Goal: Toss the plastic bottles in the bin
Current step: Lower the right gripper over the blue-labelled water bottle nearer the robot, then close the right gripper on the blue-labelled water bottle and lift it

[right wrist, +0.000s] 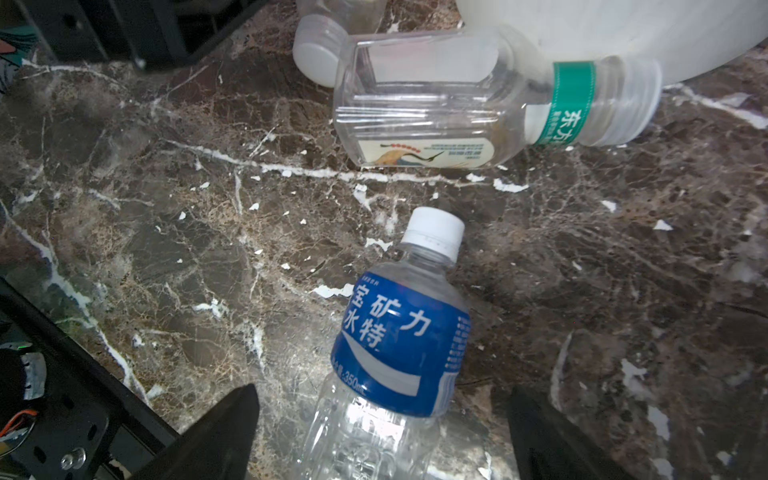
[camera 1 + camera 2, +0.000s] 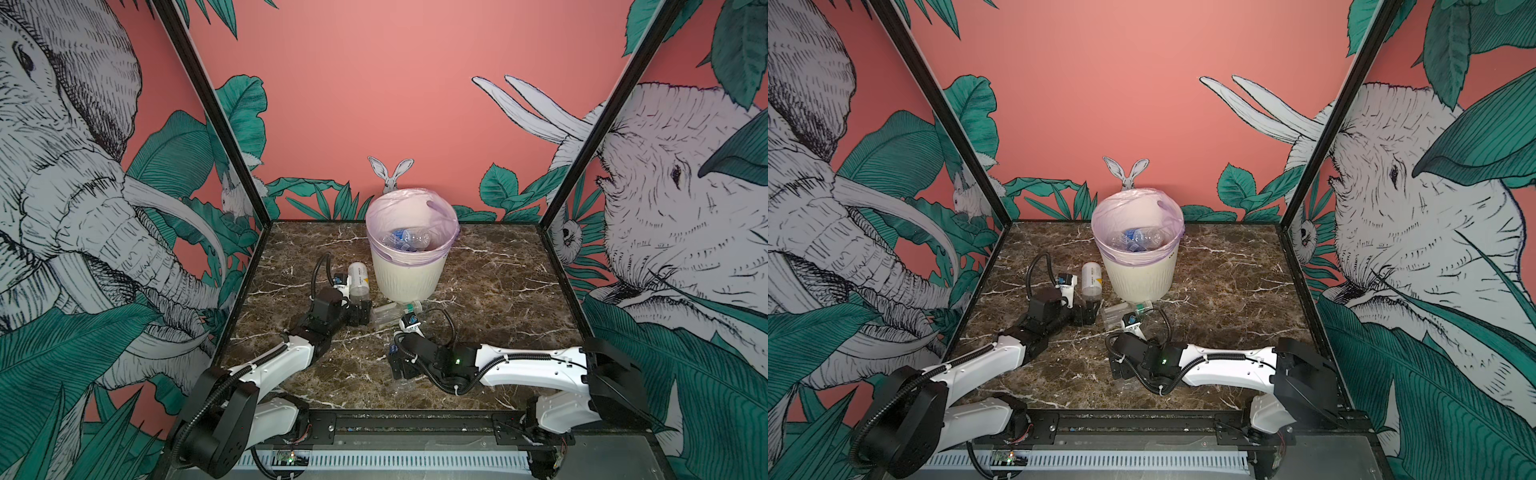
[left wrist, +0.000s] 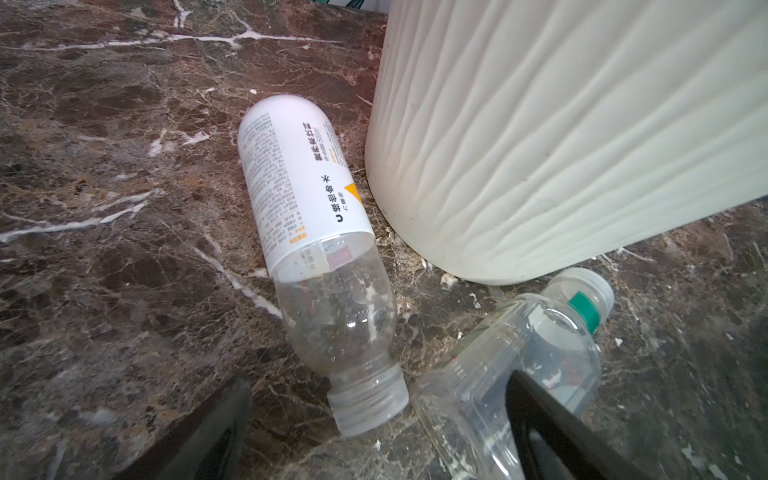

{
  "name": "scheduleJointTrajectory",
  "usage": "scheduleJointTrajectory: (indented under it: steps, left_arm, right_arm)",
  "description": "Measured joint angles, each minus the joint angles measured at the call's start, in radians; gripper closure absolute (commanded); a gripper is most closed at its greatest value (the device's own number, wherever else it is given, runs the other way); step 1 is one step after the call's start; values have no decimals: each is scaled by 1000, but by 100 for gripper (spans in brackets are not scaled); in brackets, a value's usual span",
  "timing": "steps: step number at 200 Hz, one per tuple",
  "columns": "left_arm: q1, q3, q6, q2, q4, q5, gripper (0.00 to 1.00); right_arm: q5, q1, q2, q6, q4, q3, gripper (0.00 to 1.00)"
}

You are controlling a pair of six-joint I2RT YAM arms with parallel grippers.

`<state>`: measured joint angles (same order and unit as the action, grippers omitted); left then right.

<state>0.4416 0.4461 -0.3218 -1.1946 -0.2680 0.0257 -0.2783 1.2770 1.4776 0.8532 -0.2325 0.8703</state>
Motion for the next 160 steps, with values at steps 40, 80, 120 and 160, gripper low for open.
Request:
scheduleJointTrajectory:
  steps: [40,80,120,160]
  left_arm:
    - [0,0,0,0,0,0,4]
    - [0,0,0,0,0,0,4]
    - [-1,0,0,0,0,0,4]
    - [-2,0,0,0,0,1,4]
  right_arm:
    - [11,18,56,27,11,0,6]
    - [27,19,100,39,8,9,10]
    - [42,19,172,42,-10,58,12]
    - [63,19,233,46,-45,91,13]
